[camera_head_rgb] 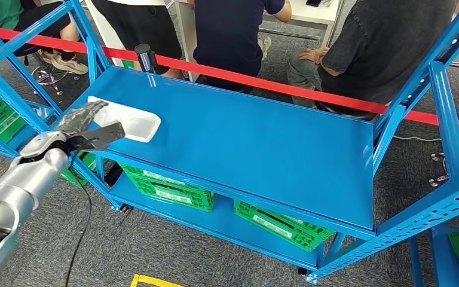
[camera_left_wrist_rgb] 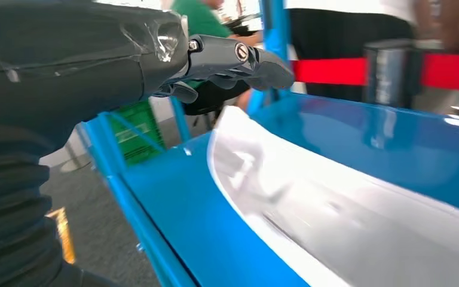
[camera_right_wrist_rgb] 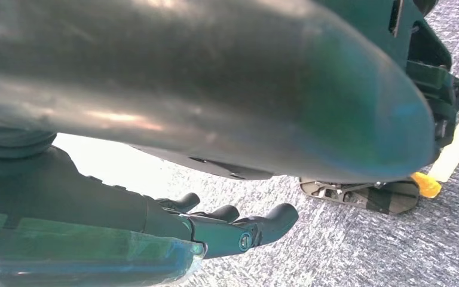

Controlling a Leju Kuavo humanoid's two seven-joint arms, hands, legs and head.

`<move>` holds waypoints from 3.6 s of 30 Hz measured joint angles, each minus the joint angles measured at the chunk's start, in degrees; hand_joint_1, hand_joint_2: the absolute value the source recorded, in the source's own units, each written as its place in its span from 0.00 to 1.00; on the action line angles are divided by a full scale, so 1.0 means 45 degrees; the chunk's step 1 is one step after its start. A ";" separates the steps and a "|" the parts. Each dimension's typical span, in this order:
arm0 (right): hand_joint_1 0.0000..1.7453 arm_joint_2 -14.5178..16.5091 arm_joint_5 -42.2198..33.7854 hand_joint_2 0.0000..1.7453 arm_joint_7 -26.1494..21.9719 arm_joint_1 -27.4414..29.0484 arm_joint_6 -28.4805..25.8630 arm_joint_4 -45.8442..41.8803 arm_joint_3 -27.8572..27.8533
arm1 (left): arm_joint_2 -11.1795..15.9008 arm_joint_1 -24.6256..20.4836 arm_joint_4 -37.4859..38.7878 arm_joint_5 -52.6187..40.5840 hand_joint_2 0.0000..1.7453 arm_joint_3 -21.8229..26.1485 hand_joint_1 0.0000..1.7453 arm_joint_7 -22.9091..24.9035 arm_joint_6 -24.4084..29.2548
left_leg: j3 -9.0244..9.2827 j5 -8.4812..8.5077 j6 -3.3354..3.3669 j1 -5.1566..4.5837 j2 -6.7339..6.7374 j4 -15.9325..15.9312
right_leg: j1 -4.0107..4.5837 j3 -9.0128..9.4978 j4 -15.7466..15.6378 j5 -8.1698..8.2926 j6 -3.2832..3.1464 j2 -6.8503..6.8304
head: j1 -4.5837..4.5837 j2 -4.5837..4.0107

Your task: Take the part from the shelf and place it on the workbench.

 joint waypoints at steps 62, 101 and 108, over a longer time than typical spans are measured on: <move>0.00 -0.0108 -0.0001 0.00 -0.0864 0.0061 -0.0148 0.0005 0.0306 | -0.0279 0.1131 0.0328 -0.1702 1.00 -0.2709 0.78 0.1477 0.2319 | 0.0001 -0.0002 0.0002 0.0001 0.0001 -0.0001 | 0.0000 0.0001 0.0000 0.0000 0.0000 0.0002 | 0.0000 0.0000; 0.00 -0.0109 -0.0601 0.00 -0.1438 0.0213 -0.0203 0.0005 0.0373 | -0.0707 0.3275 -0.2908 0.5357 1.00 0.0405 1.00 -0.1575 0.1836 | -0.0003 -0.0005 0.0003 0.0001 0.0000 -0.0001 | -0.0001 -0.0002 -0.0002 -0.0001 0.0001 0.0001 | 0.0000 0.0000; 0.00 -0.0155 -0.1079 0.00 -0.1769 0.0332 -0.0242 0.0005 0.0373 | -0.0095 0.4227 -0.6535 1.1458 1.00 0.0676 1.00 -0.1527 -0.0289 | -0.0005 -0.0006 0.0004 0.0001 0.0001 -0.0001 | -0.0001 -0.0001 -0.0002 -0.0001 0.0001 0.0001 | 0.0000 0.0000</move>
